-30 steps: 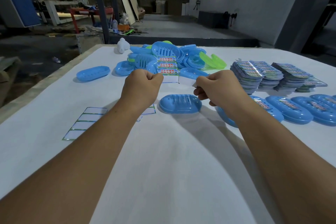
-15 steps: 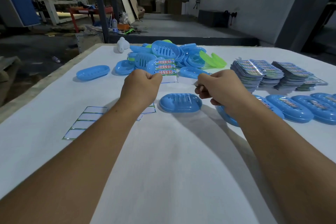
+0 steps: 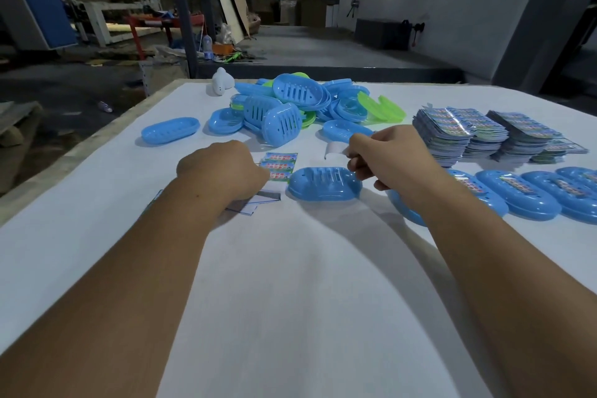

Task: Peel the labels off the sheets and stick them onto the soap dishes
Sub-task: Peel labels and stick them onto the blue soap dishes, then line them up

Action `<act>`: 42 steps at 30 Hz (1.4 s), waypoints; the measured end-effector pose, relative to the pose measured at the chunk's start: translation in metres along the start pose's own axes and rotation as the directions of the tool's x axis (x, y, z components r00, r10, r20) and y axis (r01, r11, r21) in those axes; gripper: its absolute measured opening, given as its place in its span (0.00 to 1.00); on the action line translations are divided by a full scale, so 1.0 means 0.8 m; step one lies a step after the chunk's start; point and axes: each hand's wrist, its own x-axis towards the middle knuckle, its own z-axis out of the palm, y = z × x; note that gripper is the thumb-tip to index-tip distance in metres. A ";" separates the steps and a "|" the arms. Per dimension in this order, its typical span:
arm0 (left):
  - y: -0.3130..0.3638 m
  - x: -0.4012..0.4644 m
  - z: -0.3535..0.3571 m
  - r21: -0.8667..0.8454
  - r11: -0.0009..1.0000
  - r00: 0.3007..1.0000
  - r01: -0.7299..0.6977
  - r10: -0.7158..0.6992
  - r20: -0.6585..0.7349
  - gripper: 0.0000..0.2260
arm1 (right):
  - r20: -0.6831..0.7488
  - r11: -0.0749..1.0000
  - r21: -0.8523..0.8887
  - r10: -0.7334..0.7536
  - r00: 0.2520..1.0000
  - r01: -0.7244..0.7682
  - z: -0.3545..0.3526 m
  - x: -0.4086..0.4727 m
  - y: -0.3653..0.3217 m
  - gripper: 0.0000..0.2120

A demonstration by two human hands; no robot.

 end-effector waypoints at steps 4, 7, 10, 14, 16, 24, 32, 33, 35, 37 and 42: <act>-0.006 -0.003 -0.008 0.135 0.991 0.994 0.005 -0.019 0.104 0.15 | -0.003 1.000 -0.005 -0.018 1.000 0.018 0.005 -0.001 0.000 0.11; -0.007 -0.009 -0.013 0.169 0.985 0.994 0.029 -0.047 0.103 0.16 | -0.019 0.998 -0.038 -0.046 0.999 0.045 0.010 0.001 0.001 0.12; -0.002 -0.011 -0.016 0.070 0.998 0.998 0.005 0.000 -0.065 0.16 | -0.026 0.995 -0.064 -0.075 0.997 0.074 0.015 0.003 0.002 0.13; 0.026 -0.017 -0.014 -0.581 0.788 0.975 -0.205 0.115 -0.189 0.14 | -0.022 0.990 -0.078 -0.118 0.993 0.116 0.019 0.003 0.003 0.14; 0.041 -0.027 -0.010 -0.736 0.627 0.967 -0.255 0.184 -0.178 0.13 | -0.016 0.988 -0.081 -0.133 0.991 0.131 0.020 0.003 0.003 0.13; 0.057 -0.041 -0.002 -0.857 0.466 0.958 -0.222 0.266 -0.103 0.06 | -0.005 0.978 -0.076 -0.195 0.981 0.194 0.019 0.001 0.001 0.11; 0.056 -0.038 -0.002 -0.870 0.465 0.979 -0.167 0.184 -0.090 0.07 | 0.097 0.961 -0.020 -0.273 0.957 0.276 0.017 -0.001 0.004 0.10; 0.055 -0.037 -0.002 -0.873 0.460 0.982 -0.160 0.165 -0.093 0.07 | 0.110 0.957 -0.012 -0.286 0.952 0.289 0.018 -0.002 0.003 0.10; 0.053 -0.034 -0.001 -0.885 0.442 0.986 -0.148 0.138 -0.096 0.09 | 0.140 0.953 0.007 -0.302 0.943 0.304 0.019 -0.003 0.002 0.11; 0.051 -0.032 0.000 -0.889 0.432 0.985 -0.151 0.137 -0.101 0.11 | 0.165 0.957 0.029 -0.290 0.943 0.289 0.020 -0.005 0.001 0.12; 0.049 -0.031 0.004 -0.890 0.417 0.978 -0.183 0.166 -0.123 0.08 | 0.177 0.959 0.024 -0.282 0.943 0.283 0.020 -0.003 0.001 0.12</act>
